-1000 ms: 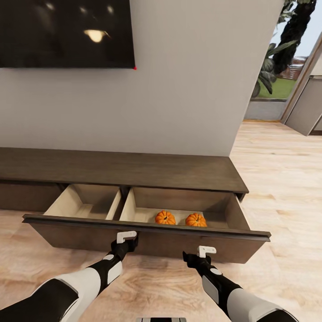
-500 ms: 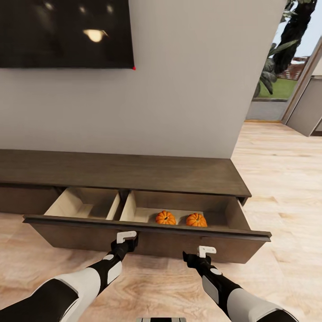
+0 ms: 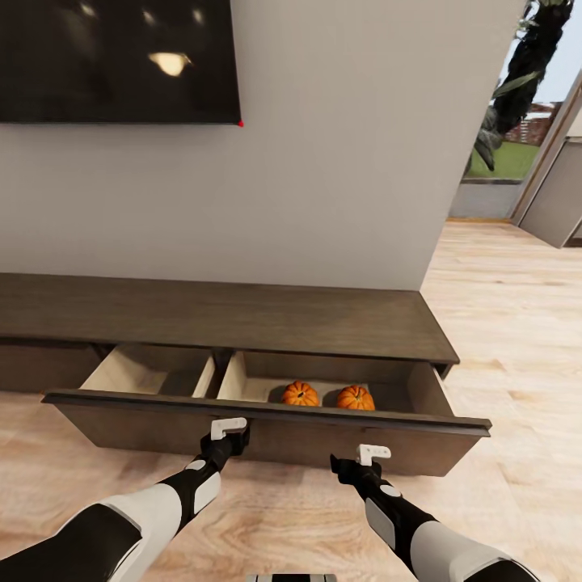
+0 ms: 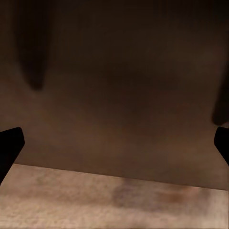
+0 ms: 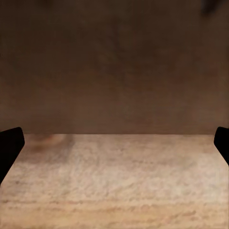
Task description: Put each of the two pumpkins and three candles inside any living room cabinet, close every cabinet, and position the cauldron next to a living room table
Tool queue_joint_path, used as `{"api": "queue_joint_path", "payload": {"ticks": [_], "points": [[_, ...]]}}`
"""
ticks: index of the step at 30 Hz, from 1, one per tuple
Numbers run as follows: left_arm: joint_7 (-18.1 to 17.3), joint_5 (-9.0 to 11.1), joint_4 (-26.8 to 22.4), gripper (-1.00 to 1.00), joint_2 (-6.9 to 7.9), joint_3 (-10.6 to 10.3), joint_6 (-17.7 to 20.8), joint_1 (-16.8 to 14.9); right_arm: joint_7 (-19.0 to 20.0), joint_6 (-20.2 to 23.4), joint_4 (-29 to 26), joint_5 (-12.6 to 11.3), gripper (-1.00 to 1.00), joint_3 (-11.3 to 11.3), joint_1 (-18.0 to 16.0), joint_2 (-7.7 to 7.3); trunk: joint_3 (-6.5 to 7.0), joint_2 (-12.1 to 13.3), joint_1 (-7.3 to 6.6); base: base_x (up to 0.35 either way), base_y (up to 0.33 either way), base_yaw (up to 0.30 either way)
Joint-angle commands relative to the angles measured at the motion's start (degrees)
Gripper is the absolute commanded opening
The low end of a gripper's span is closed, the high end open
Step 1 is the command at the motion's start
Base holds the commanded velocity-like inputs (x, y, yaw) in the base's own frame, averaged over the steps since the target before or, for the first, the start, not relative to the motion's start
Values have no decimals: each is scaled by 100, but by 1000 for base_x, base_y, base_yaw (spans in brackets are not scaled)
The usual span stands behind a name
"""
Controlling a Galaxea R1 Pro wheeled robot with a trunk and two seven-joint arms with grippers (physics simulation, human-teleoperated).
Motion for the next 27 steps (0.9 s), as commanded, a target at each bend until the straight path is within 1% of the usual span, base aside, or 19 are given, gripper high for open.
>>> {"api": "queue_joint_path", "payload": {"ticks": [1, 27], "points": [[3, 66, 20, 100, -5, -5, -36, -10, 8, -26, 9, -60, 100, 43, -5, -1, -4, -2, 0, 91, 0, 0], [3, 66, 20, 100, -5, -5, -36, -10, 8, -26, 3, -60, 100, 41, -5, -1, -4, -2, 0, 98, 0, 0]]}}
